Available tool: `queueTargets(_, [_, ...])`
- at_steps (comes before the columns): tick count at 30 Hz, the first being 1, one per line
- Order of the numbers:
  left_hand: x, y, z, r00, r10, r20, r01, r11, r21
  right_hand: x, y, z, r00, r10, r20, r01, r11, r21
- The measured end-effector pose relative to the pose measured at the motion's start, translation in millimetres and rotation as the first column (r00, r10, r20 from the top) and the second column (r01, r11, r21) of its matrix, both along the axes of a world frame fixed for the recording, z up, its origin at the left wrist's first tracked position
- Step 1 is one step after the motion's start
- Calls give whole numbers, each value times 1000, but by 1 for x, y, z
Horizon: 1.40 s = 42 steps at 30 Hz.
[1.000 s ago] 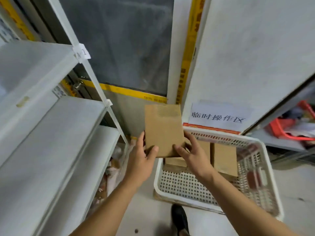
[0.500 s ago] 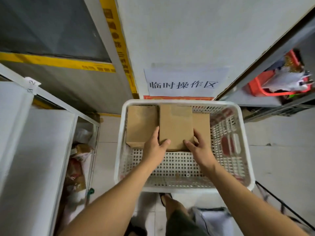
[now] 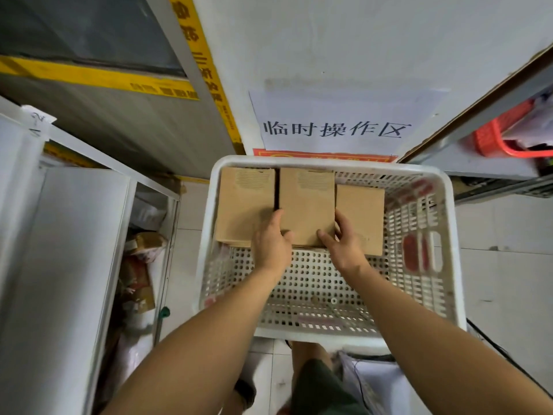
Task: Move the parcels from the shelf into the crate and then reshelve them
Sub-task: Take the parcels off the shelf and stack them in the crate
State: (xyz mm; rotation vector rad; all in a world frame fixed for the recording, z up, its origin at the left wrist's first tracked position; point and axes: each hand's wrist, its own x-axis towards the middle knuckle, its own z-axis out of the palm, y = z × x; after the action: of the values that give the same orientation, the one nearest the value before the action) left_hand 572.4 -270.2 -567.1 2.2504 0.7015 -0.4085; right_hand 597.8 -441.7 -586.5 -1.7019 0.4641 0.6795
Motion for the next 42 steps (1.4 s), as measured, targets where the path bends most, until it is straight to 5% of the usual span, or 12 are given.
queueTargets(9, [-16,27,43,995,58,83,-46,989,-138,2,13,67,940,321,116,-265,901,-342])
queueTargets(20, [-105,171,205,934,152,322,-220,958,185,-16,151,217,565,721,401,-574,693,-437])
queueTargets(26, [-210,260,290,834,293,468,-471,820,325,-64,270,302,203,825,527,-667,510,-543])
queueTargets(35, [-421,352,404,605,401,688,-781,469,413,-213,442,415,-181,697,694,-807,298,-509])
queueTargets(42, [-559,373,456,445,493,747,-894,200,401,-348,537,465,-335,558,759,-856,156,-493])
